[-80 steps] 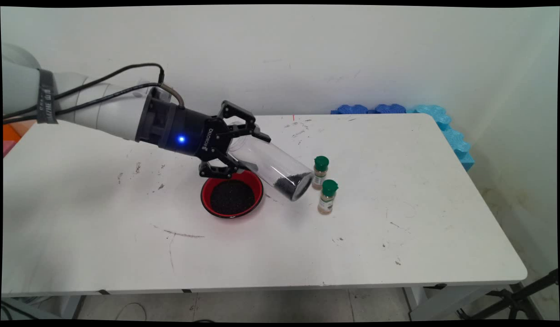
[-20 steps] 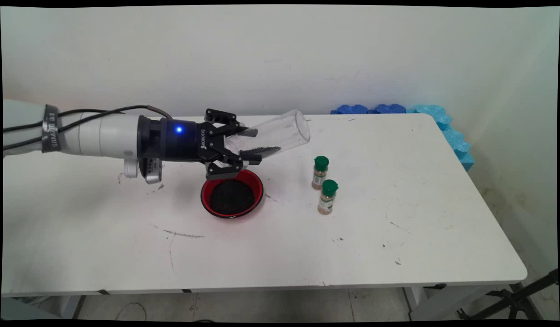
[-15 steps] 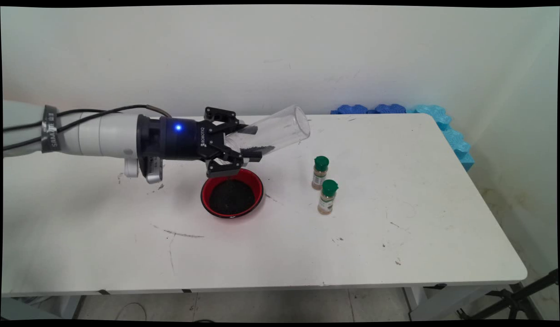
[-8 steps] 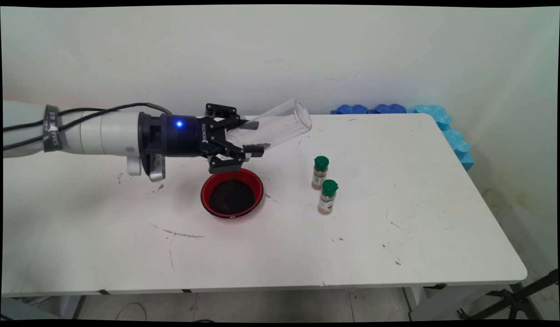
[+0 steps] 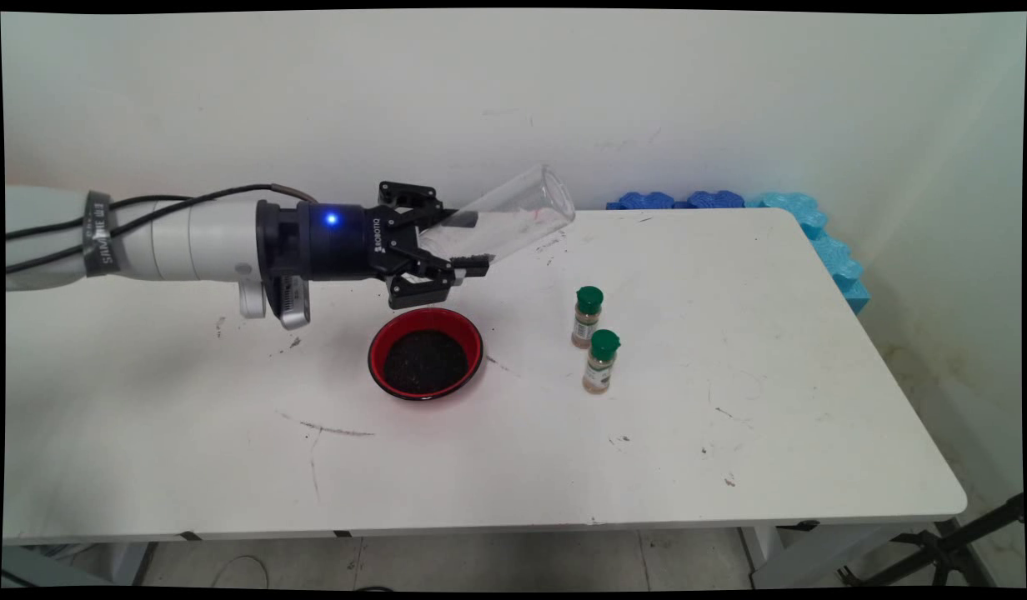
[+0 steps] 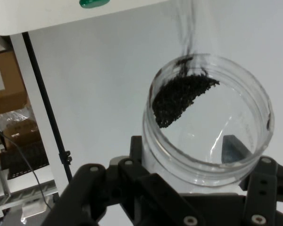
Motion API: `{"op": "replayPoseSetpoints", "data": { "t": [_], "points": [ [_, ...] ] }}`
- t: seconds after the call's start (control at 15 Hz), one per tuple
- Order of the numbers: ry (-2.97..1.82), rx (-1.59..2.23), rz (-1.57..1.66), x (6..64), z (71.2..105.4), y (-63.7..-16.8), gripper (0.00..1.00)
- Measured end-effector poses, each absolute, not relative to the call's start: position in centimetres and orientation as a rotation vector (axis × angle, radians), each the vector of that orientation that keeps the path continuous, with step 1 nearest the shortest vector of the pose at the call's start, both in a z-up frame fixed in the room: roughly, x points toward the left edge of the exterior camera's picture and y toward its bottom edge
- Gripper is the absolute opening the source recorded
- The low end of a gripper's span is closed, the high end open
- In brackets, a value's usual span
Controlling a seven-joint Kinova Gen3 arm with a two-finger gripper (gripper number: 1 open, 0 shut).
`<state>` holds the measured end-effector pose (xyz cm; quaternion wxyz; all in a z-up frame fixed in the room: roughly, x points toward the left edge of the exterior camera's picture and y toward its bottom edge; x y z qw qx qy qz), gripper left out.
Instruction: Pour the black seasoning powder in the red bowl
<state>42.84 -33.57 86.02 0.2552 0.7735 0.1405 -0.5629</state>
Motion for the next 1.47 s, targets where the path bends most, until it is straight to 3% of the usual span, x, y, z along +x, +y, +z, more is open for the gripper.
{"op": "replayPoseSetpoints", "data": {
  "t": [1.47],
  "points": [
    [0.359, 1.984, -1.640, 42.48, 86.70, -33.87, 0.00]
  ]
}}
